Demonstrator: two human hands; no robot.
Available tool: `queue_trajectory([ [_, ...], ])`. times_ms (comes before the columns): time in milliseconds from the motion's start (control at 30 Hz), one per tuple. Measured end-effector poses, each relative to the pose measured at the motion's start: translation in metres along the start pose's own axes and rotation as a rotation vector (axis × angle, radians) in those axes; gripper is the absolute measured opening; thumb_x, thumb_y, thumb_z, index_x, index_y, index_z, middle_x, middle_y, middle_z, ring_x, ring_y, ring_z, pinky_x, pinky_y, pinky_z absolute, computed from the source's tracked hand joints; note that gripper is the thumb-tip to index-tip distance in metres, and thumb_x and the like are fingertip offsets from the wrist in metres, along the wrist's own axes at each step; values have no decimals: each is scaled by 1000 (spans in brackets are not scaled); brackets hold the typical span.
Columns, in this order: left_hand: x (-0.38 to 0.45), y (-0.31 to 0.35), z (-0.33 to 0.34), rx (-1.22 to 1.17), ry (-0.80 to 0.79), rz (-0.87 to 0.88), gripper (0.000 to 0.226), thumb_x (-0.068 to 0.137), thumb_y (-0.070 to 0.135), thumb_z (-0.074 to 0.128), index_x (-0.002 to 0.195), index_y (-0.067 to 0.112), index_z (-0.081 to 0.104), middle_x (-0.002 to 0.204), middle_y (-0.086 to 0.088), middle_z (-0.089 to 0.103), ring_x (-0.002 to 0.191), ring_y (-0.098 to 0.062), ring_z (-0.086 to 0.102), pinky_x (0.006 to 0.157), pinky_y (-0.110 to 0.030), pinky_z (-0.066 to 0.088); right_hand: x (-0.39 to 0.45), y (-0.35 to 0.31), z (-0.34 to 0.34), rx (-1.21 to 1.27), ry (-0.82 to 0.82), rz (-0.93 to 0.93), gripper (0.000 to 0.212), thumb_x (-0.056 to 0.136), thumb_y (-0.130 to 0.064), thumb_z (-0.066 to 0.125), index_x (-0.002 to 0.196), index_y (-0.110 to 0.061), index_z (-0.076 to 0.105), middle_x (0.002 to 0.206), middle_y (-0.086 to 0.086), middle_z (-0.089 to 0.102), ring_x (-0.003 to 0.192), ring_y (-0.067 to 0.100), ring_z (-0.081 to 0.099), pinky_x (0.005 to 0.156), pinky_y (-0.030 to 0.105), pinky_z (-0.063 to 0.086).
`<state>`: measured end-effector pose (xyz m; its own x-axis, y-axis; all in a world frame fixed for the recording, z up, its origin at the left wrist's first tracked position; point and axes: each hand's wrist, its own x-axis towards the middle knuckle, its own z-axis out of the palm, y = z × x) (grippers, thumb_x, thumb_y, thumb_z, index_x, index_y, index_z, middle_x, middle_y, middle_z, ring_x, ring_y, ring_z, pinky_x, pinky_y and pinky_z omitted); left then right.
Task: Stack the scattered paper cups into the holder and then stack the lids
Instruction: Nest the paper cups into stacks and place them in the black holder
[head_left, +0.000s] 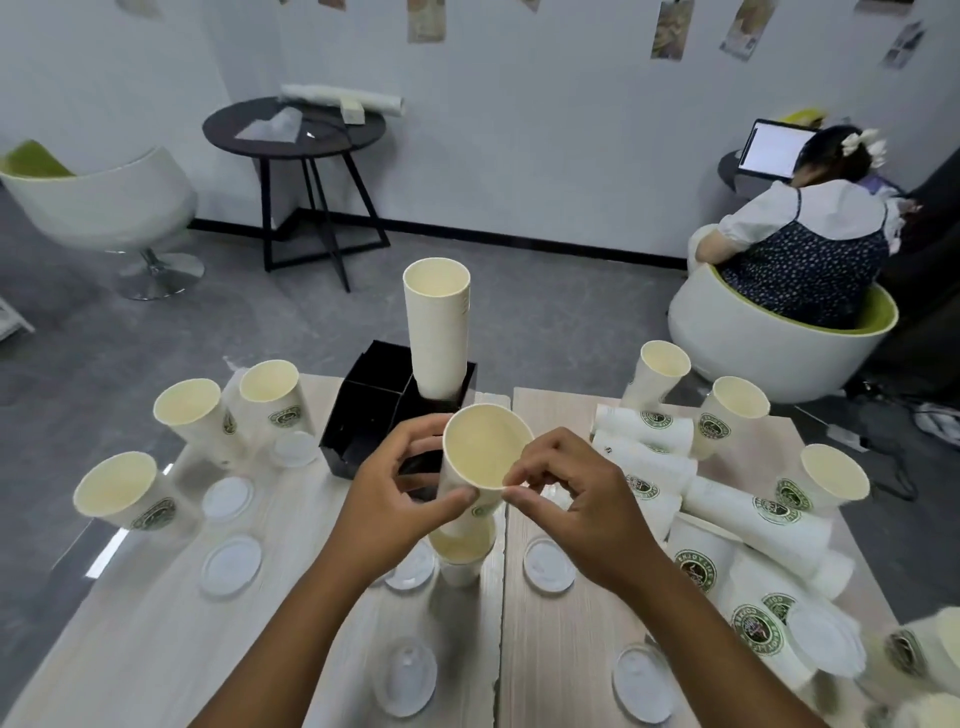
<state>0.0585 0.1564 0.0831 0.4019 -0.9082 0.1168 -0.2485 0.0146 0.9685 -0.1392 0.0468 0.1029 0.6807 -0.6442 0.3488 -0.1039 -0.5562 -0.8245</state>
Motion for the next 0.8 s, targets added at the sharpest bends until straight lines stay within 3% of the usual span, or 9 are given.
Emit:
queue_trajectory([
  [133, -17, -18, -6, 23, -5, -49, 68, 76, 23, 91, 134, 38, 59, 132, 11, 68, 126, -17, 63, 97, -39, 60, -15, 12, 21, -38, -26, 34, 9, 87, -14, 81, 92, -19, 76, 96, -14, 61, 87, 15, 64, 75, 17, 51],
  [233, -25, -37, -8, 63, -18, -95, 72, 75, 24, 93, 136, 39, 57, 131, 18, 66, 125, -10, 62, 101, -41, 58, -26, 28, 36, -91, -83, 101, 9, 87, -19, 80, 94, -22, 75, 99, -16, 60, 90, 14, 62, 74, 19, 53],
  [367, -31, -57, -12, 127, -28, -118, 75, 74, 29, 94, 136, 44, 54, 137, 24, 62, 128, 1, 57, 104, -31, 54, -41, 40, 50, -61, -62, 212, 26, 81, -22, 81, 106, -29, 74, 115, -18, 59, 91, 16, 61, 70, 24, 52],
  [433, -30, -64, -15, 141, -37, -127, 75, 74, 30, 94, 137, 44, 54, 140, 22, 60, 130, -1, 57, 105, -28, 53, -48, 43, 56, -33, -8, 284, 37, 81, -22, 82, 114, -35, 70, 121, -19, 56, 90, 16, 61, 68, 26, 53],
  [567, -23, -78, -14, 146, -110, -142, 79, 72, 35, 94, 138, 46, 53, 142, 19, 58, 130, -5, 56, 105, -30, 52, -59, 48, 67, -67, 86, 442, 55, 81, -26, 86, 127, -39, 60, 129, -19, 52, 94, 8, 62, 70, 18, 50],
  [667, -16, -88, -8, 177, -177, -143, 82, 68, 46, 94, 137, 54, 50, 141, 20, 56, 127, -6, 56, 99, -21, 50, -61, 52, 75, -60, 134, 526, 62, 81, -27, 87, 134, -36, 57, 130, -20, 51, 94, 6, 62, 74, 16, 49],
  [800, -10, -95, -3, 190, -248, -107, 80, 71, 39, 95, 136, 52, 49, 137, 29, 53, 123, 0, 55, 93, -8, 43, -63, 56, 85, -58, 156, 584, 64, 81, -32, 87, 136, -39, 56, 132, -24, 50, 91, 7, 63, 77, 18, 50],
])
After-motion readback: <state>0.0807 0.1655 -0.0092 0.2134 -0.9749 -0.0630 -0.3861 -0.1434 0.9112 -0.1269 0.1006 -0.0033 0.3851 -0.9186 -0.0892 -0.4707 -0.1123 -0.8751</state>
